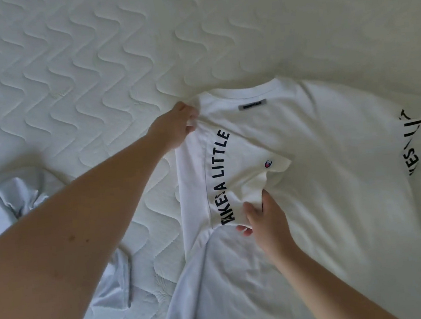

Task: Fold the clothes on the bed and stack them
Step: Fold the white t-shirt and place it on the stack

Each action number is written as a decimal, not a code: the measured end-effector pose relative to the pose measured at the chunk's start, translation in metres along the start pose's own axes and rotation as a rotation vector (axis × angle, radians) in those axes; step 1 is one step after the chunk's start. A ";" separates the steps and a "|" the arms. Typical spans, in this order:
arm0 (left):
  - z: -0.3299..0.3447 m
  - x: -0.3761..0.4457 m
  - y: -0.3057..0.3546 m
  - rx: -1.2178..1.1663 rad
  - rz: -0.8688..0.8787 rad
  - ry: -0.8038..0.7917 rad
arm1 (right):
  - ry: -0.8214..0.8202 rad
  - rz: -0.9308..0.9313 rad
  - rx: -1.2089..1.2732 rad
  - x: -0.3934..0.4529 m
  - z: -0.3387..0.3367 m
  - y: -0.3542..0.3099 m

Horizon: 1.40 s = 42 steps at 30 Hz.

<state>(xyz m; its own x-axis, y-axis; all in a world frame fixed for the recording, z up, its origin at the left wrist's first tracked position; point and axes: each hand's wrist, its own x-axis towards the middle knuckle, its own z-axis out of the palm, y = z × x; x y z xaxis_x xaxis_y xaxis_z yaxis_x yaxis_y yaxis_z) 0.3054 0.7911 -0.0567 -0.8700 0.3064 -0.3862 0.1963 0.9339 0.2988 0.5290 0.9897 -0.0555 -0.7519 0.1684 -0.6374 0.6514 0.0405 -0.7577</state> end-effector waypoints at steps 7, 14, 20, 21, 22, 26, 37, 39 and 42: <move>-0.011 0.028 -0.003 0.176 -0.029 -0.069 | 0.019 -0.096 -0.100 -0.004 -0.017 0.014; -0.021 0.025 -0.008 0.038 -0.077 -0.081 | 0.135 -0.096 -0.030 0.015 -0.024 0.001; -0.018 0.023 -0.009 0.015 -0.123 -0.023 | 0.381 -0.021 0.142 0.074 -0.035 -0.036; -0.016 0.022 -0.009 0.012 -0.143 0.012 | 0.398 -0.065 0.061 0.080 -0.039 -0.038; -0.015 0.021 -0.009 0.010 -0.159 0.040 | 0.410 -0.100 -0.028 0.083 -0.042 -0.040; -0.003 0.003 -0.004 -0.105 -0.190 0.198 | 0.404 -0.056 -0.100 0.091 -0.054 -0.037; 0.097 -0.156 0.020 -0.485 -0.404 0.251 | 0.209 -0.210 -0.227 -0.002 -0.014 0.016; 0.111 -0.192 0.027 -0.610 -0.475 0.174 | 0.034 -0.081 -0.138 -0.018 0.006 0.027; 0.132 -0.242 0.037 -0.715 -0.545 0.011 | -0.078 0.127 -0.044 -0.034 0.029 0.037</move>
<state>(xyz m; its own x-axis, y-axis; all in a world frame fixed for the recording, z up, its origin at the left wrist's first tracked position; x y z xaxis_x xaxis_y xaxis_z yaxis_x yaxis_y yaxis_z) 0.5829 0.7756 -0.0673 -0.7653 -0.1511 -0.6257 -0.5701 0.6105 0.5499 0.5761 0.9571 -0.0660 -0.6679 0.0982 -0.7378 0.7441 0.0674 -0.6646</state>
